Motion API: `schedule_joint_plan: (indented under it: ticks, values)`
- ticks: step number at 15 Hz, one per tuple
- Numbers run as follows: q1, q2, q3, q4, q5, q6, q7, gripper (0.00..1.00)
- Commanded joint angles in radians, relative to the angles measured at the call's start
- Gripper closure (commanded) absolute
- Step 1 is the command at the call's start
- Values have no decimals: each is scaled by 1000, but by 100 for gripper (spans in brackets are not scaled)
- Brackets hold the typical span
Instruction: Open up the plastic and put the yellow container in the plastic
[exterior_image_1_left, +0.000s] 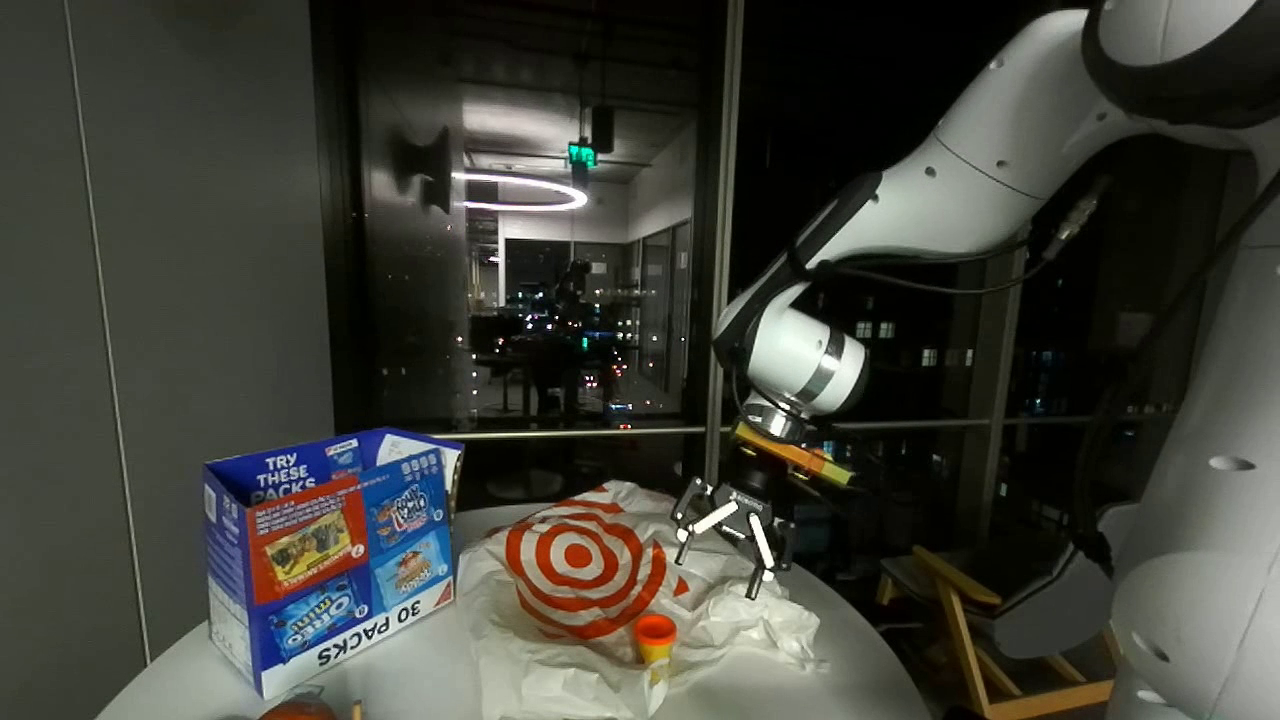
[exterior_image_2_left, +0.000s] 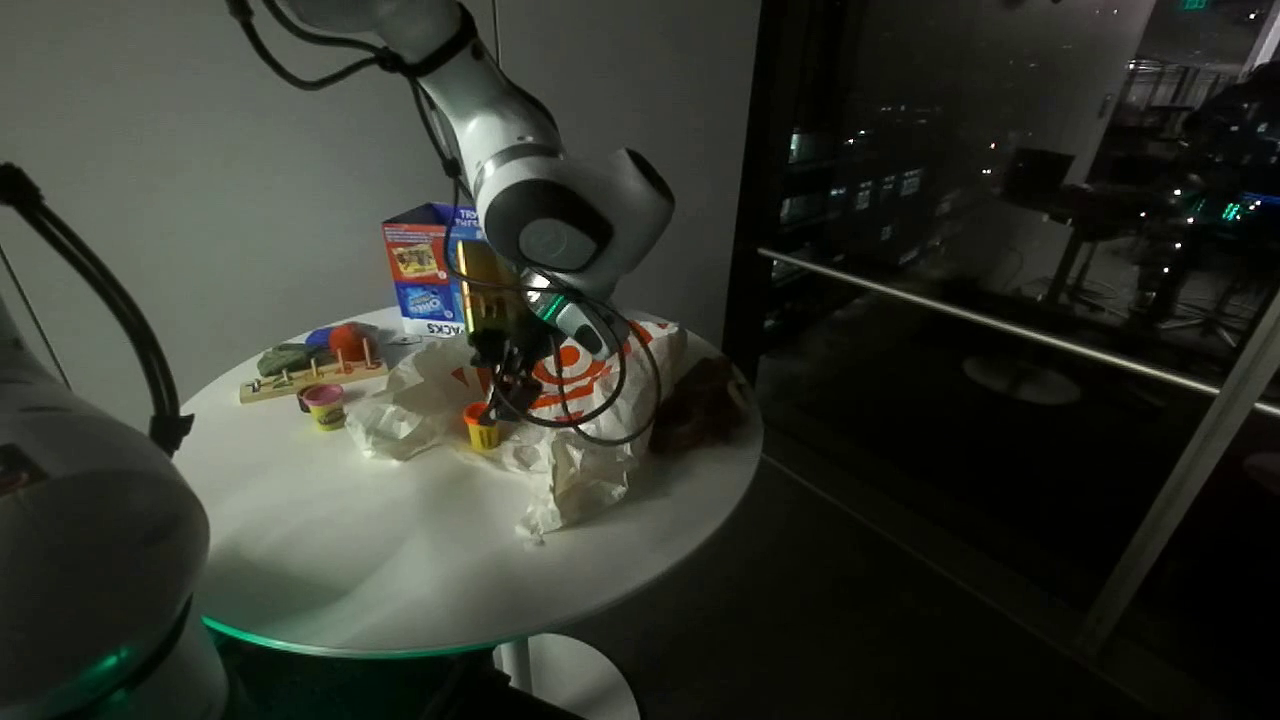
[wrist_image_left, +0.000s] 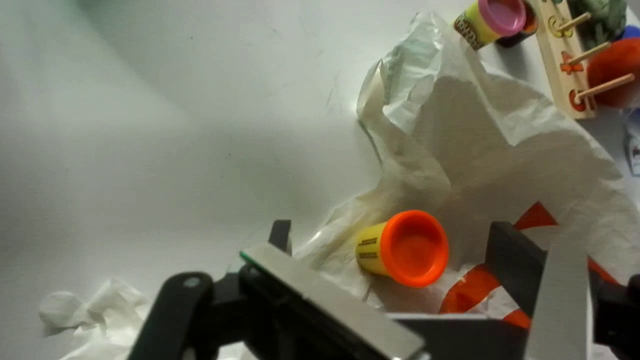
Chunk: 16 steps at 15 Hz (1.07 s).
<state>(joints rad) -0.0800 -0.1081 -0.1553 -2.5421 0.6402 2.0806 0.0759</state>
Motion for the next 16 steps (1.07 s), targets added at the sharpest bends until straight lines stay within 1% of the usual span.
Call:
schedule_joint_plan:
  ticks: [1,5,9,14,16]
  values:
    - [-5,21,28,-36,45,129,86,0]
    - [13,58,60,-67,67,280,156,0]
    - [28,94,92,-82,58,418,221,0]
    - [39,120,110,-99,51,632,277,0]
    - [41,127,113,-102,53,693,289,0]
